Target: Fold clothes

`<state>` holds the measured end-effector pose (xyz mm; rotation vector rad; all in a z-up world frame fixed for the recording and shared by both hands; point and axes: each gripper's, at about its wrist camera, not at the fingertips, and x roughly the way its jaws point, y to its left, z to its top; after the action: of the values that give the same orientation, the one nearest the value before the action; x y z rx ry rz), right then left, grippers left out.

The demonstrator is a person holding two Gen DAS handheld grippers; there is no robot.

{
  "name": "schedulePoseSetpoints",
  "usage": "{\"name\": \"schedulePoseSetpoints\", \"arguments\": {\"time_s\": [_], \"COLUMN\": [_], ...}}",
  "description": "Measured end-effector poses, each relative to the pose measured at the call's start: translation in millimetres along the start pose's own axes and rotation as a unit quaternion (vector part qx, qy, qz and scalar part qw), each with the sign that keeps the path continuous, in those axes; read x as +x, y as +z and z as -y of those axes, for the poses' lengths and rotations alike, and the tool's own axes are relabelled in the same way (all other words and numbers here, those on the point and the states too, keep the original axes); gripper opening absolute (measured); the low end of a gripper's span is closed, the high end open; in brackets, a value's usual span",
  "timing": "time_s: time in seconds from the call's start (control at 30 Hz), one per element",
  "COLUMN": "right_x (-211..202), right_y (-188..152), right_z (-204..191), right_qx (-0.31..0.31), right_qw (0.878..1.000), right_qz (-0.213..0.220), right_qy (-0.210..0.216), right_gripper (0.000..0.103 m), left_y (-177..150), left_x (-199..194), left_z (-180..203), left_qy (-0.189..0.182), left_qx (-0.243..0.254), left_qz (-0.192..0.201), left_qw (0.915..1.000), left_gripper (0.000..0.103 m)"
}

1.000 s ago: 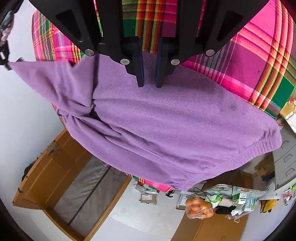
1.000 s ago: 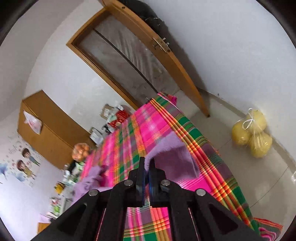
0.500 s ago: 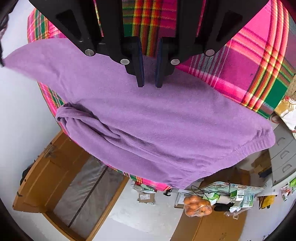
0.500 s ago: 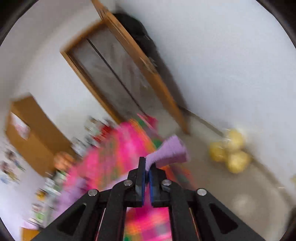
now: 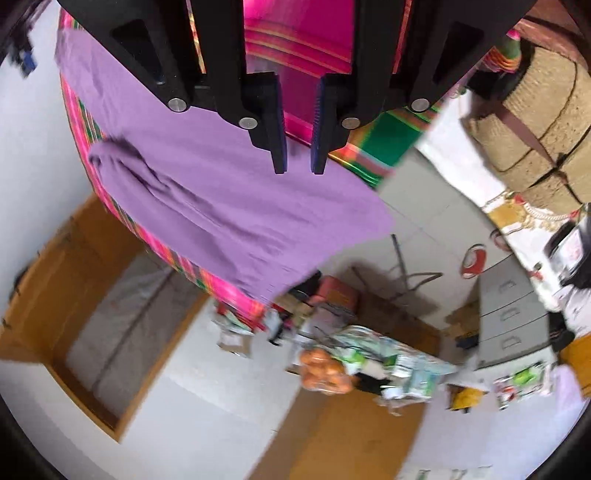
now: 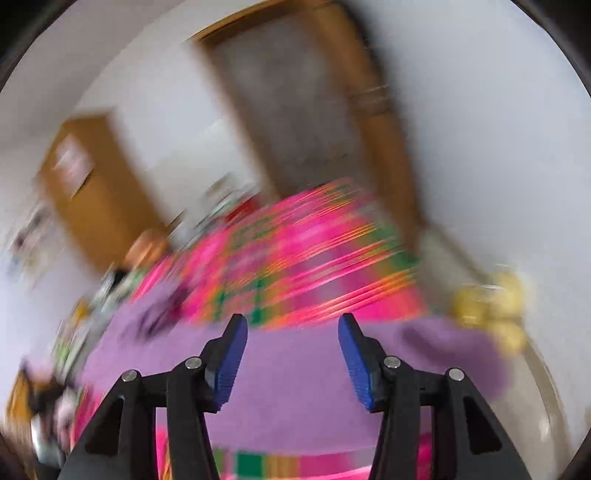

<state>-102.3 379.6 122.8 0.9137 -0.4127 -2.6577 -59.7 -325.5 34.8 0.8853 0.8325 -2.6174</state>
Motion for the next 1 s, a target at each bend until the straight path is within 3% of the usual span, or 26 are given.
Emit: {"name": "schedulePoseSetpoints", "arguments": {"time_s": [0.1,0.23,0.37,0.47,0.53,0.63,1.0], "right_x": [43.4,86.5,107.4,119.9,123.3,130.7,92.9], "right_y": [-21.1,-56.0,-95.4,-110.6,-110.0,-106.9,-98.0], "right_z": [-62.6,-129.0,-181.5,-200.2,-203.3,-203.2,-192.8], "right_qx": [-0.1,-0.222,-0.345,-0.386,-0.382,-0.375,-0.363], "right_qw": [0.991,0.961,0.919,0.902,0.903,0.905,0.903], "right_qz": [-0.063,-0.125,-0.158,-0.173,-0.173,-0.176,-0.183], "right_qy": [0.059,0.107,0.102,0.091,0.096,0.094,0.141], "right_gripper": [0.052,0.052,0.052,0.05,0.041,0.006,0.002], "left_y": [11.7,18.8,20.7,21.2,21.5,21.9,9.8], "left_x": [9.3,27.8,49.1,59.0,64.9,64.3,2.4], "left_z": [-22.5,-36.1,-39.7,-39.8,-36.8,-33.1,-50.8], "left_qy": [-0.002,0.004,0.0,0.007,0.019,0.03,0.003], "left_qx": [-0.03,-0.046,-0.063,-0.074,-0.068,-0.057,-0.05], "left_qz": [-0.014,-0.035,-0.05,-0.053,-0.054,-0.042,0.01], "left_qw": [0.9994,0.9983,0.9967,0.9958,0.996,0.9971,0.9987], "left_gripper": [0.026,0.029,0.029,0.029,0.027,0.011,0.008]}}
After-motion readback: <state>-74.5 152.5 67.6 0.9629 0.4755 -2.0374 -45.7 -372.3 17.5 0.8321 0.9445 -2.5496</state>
